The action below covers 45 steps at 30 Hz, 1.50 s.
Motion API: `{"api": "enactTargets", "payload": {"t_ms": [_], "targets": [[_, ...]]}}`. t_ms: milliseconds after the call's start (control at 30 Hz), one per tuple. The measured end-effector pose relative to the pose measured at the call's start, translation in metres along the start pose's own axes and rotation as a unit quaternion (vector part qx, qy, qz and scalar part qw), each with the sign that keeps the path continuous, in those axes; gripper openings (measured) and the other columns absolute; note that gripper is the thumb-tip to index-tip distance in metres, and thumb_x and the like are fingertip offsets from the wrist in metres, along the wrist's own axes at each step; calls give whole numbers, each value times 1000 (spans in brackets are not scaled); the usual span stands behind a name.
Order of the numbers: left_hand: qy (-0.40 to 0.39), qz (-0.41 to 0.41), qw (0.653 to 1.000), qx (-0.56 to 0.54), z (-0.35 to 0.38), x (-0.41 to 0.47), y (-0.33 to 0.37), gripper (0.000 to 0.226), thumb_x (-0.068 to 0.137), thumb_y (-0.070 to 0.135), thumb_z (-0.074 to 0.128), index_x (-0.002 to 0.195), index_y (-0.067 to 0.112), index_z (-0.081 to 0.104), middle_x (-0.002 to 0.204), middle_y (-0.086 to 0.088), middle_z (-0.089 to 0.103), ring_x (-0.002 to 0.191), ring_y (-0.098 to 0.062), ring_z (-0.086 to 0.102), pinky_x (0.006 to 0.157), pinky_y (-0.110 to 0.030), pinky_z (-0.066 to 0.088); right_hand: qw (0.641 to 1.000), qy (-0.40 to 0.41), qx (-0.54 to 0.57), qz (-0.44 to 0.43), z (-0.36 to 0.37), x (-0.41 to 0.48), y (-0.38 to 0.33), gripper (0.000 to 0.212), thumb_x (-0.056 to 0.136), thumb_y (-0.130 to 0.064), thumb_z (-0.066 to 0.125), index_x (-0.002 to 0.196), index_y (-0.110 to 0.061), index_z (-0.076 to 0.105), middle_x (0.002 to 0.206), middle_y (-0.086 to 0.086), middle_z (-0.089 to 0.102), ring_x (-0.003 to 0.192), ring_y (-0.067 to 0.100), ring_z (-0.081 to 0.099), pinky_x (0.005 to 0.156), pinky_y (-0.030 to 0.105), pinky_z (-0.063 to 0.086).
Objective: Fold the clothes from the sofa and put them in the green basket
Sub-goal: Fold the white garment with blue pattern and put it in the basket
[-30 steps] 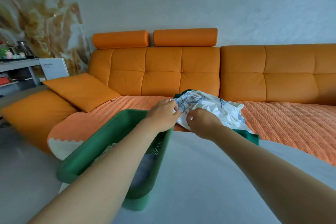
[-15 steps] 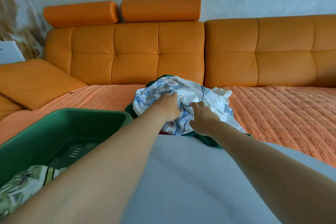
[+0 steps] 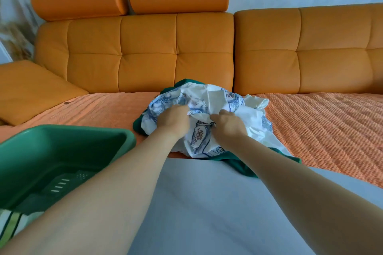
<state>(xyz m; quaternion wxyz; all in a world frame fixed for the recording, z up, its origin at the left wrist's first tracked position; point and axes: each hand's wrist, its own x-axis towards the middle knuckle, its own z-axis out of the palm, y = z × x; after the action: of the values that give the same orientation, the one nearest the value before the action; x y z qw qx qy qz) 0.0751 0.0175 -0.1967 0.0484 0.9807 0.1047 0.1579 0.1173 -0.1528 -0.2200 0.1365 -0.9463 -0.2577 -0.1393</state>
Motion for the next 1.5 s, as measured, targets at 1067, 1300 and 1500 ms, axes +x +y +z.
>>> {"api": "enactTargets", "payload": {"t_ms": [1067, 1300, 1500], "targets": [[-395, 45, 900, -178, -92, -321, 56, 41, 68, 70, 56, 97, 42, 66, 99, 10, 63, 86, -6, 58, 72, -26, 43, 944, -206, 243, 79, -141, -318, -36, 29, 84, -36, 53, 88, -22, 78, 93, -3, 70, 90, 19, 63, 82, 31, 49], [-316, 109, 935, -115, -86, -311, 68, 17, 93, 38, 54, 92, 26, 66, 98, 3, 66, 91, -20, 62, 81, -35, 53, 990, -92, -78, 74, -104, -282, -24, 70, 87, -59, 57, 145, -22, 43, 151, 3, 36, 139, 27, 32, 110, 45, 31], [-139, 110, 969, -170, -81, -303, 65, 21, 95, 25, 55, 116, 30, 58, 118, 5, 61, 100, -16, 59, 89, -39, 53, 999, -8, 30, 34, -93, -271, -40, 9, 91, -34, 64, 90, -29, 72, 126, -6, 64, 124, 20, 52, 110, 40, 29]]}}
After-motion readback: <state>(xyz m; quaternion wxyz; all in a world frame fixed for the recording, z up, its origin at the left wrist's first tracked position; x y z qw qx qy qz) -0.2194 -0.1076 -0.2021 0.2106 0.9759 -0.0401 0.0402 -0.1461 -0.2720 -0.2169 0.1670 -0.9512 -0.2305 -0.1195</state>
